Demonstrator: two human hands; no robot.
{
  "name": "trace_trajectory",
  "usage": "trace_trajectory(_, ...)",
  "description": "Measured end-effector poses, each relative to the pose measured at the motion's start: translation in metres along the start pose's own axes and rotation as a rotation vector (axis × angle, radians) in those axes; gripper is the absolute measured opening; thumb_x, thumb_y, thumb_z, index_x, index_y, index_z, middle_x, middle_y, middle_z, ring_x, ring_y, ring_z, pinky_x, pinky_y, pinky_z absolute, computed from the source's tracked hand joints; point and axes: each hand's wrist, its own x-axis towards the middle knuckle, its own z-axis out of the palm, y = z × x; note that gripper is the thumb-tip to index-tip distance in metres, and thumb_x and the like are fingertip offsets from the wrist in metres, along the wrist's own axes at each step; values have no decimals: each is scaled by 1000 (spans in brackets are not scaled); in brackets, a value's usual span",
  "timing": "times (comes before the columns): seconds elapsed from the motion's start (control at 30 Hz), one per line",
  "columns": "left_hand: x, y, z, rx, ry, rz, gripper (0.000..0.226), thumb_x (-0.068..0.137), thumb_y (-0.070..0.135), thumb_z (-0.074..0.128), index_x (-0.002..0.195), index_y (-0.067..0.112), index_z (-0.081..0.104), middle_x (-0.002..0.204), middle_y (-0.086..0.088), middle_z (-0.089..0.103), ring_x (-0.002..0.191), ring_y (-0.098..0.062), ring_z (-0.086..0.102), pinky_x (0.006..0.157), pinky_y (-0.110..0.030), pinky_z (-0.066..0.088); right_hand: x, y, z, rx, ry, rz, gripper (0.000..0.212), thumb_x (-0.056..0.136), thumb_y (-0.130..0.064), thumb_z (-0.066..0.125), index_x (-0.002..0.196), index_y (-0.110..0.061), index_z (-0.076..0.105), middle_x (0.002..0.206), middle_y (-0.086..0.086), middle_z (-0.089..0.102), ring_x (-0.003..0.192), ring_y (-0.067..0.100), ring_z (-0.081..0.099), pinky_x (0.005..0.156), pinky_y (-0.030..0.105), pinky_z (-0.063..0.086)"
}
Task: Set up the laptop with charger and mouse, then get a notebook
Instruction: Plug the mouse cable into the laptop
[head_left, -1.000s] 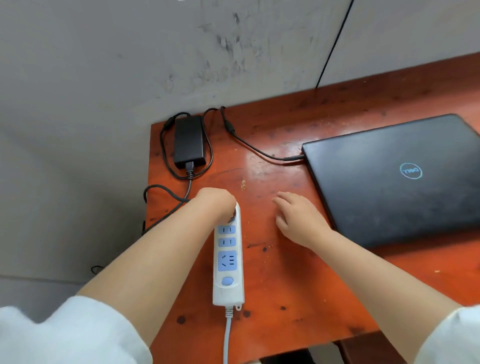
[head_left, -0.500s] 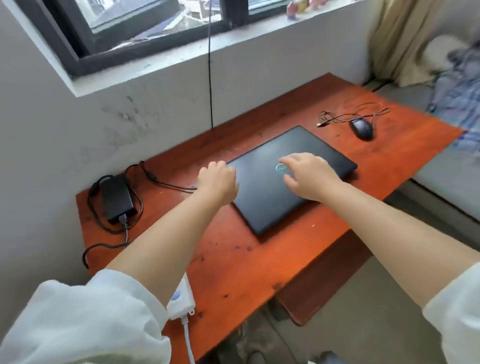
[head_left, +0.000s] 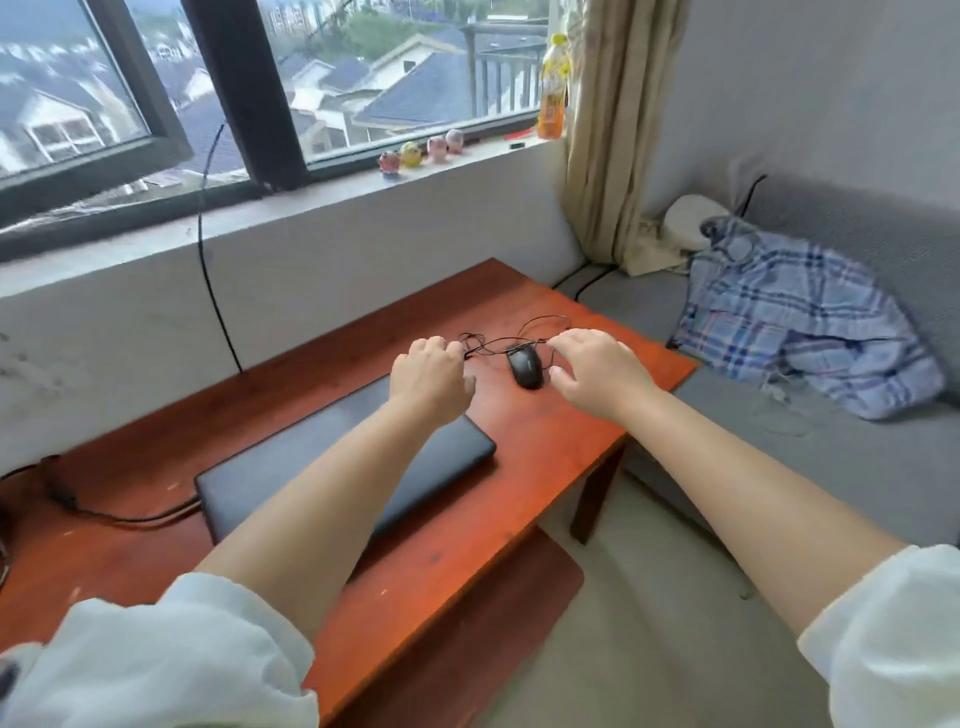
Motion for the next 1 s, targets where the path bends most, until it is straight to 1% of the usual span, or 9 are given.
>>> trace_trajectory(0.13,23,33,20,28,-78,-73,38,93,31,45,121,6,49,129,-12,51,124,-30,41,95,-40,42,18,53,-1,27,-67,-2,35,93,-19,45,126,-8,50,138,11,49,127,29,40,104,40,35)
trace_trajectory(0.27,53,37,37,62,-125,-147,35,93,31,45,118,6,51,127,-13,52,123,-30,42,94,-39,42,54,81,13,49,-115,-42,35,93,-19,44,126,-8,50,138,11,49,127,30,41,104,40,36)
trace_trajectory(0.43,100,18,71,62,-172,-271,33,93,29,43,117,6,51,126,-12,52,121,-30,43,93,-38,42,123,95,45,22,-200,-140,35,92,-20,44,125,-8,51,135,11,52,126,28,43,102,39,39)
trace_trajectory(0.6,147,-13,105,9,-251,-432,36,94,31,43,119,6,50,129,-13,51,123,-30,42,96,-38,41,208,93,80,-9,-307,-246,29,92,-18,43,114,-6,56,123,15,58,117,30,50,95,38,42)
trace_trajectory(0.73,167,-31,126,-47,-284,-567,37,95,29,42,122,4,48,129,-14,50,123,-31,43,96,-40,42,255,86,111,-18,-407,-340,30,92,-18,43,117,-7,56,123,14,59,116,30,51,94,39,43)
trace_trajectory(0.83,174,-41,142,-119,-257,-669,34,96,25,41,122,5,49,129,-14,51,121,-32,46,97,-41,41,281,82,139,-32,-489,-417,30,92,-19,42,115,-7,57,120,15,61,112,32,54,90,39,45)
trace_trajectory(1.0,178,-41,176,-236,-132,-833,34,96,20,43,125,3,48,131,-12,50,120,-28,47,96,-38,42,319,73,182,-74,-575,-546,26,92,-18,42,111,-5,54,119,16,58,111,33,52,87,41,45)
